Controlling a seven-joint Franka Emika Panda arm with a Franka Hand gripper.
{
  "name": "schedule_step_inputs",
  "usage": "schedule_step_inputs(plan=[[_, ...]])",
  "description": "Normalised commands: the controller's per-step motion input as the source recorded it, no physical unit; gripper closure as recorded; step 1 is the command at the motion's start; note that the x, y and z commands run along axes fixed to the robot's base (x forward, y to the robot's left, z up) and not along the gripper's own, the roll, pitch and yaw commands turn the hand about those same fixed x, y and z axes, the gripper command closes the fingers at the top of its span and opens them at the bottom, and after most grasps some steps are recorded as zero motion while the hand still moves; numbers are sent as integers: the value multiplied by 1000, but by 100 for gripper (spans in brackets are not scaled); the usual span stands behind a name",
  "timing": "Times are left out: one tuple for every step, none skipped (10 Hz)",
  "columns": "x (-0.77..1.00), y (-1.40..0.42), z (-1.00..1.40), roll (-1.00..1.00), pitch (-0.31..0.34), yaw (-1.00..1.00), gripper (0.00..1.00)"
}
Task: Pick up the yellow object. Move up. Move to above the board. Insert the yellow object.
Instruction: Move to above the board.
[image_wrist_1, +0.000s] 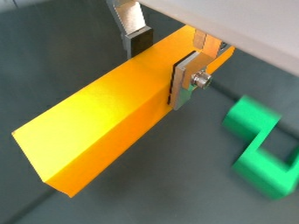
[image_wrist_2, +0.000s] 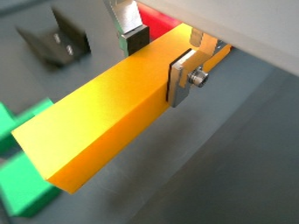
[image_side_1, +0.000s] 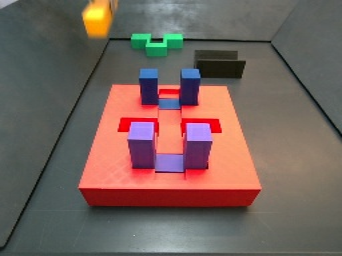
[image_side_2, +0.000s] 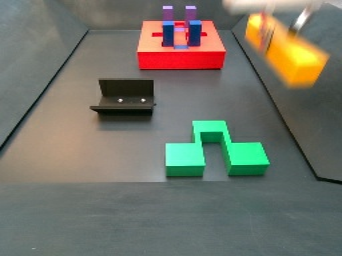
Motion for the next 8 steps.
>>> schedule_step_inputs(plan=[[22,-2,1400,-77,35,-4,100],[36,-3,1400,-78,73,-11,100],[21,-9,1400,-81,74,-10,100],[13,-3,870,-70,48,-10,100],[30,6,384,-58,32,-9,100],[41,10,218,-55,38,-8,100],[31,8,182,-56,45,-5,100],[802,-1400,206,1,114,-323,100]])
